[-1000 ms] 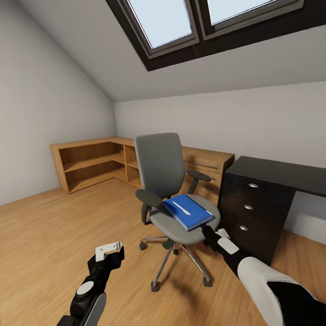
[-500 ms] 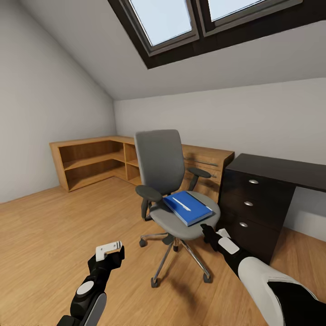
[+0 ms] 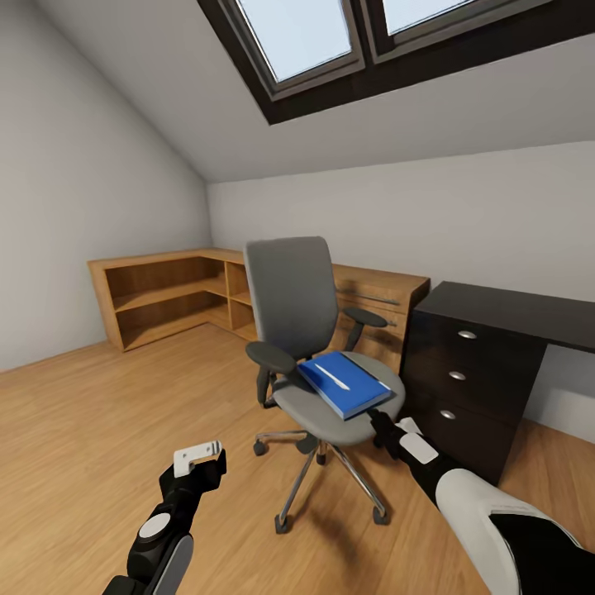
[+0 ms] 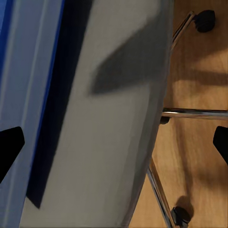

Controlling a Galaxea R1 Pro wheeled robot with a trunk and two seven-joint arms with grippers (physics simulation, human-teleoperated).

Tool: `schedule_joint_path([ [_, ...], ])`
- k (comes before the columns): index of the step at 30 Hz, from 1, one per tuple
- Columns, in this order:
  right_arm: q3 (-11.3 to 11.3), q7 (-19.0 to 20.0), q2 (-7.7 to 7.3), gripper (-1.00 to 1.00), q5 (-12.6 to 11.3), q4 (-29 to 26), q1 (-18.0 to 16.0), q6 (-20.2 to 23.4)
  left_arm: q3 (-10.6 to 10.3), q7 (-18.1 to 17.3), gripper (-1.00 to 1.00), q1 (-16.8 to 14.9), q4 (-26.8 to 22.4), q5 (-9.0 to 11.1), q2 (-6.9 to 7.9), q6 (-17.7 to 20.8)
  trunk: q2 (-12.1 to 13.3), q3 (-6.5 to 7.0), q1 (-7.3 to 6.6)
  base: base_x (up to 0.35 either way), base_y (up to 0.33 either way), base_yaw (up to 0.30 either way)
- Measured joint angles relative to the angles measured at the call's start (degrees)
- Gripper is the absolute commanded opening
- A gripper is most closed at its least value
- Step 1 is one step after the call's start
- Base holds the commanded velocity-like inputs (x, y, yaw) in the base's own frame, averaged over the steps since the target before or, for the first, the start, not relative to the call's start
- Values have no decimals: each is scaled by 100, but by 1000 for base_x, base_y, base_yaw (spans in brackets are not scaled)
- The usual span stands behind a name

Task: In the bedroom, organize the workspace by keeping the computer under the desk, ensuring the monitor is on the desk, placing the keyboard on the desk next to the monitor, placing the mouse on the desk next to the keyboard, moving the folder from the swivel chair onto the desk next to the mouse, stacking the notebook on top of the folder with the pen on top of the notebook, and positioning the swivel chair next to the desk.

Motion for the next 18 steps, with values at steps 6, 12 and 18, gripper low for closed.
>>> schedule_joint_path([
  [6,-1,-2,-15,100,0,5,0,3,0,0,100,-1,0,0,0,0,0,0,0,25,0,0],
  [12,-1,-2,-16,100,0,5,0,3,-2,0,100,0,0,-8,0,0,0,0,-1,169,0,0],
  [18,-1,-2,-16,100,0,5,0,3,-8,0,100,0,15,-9,0,0,0,0,0,70,0,0],
])
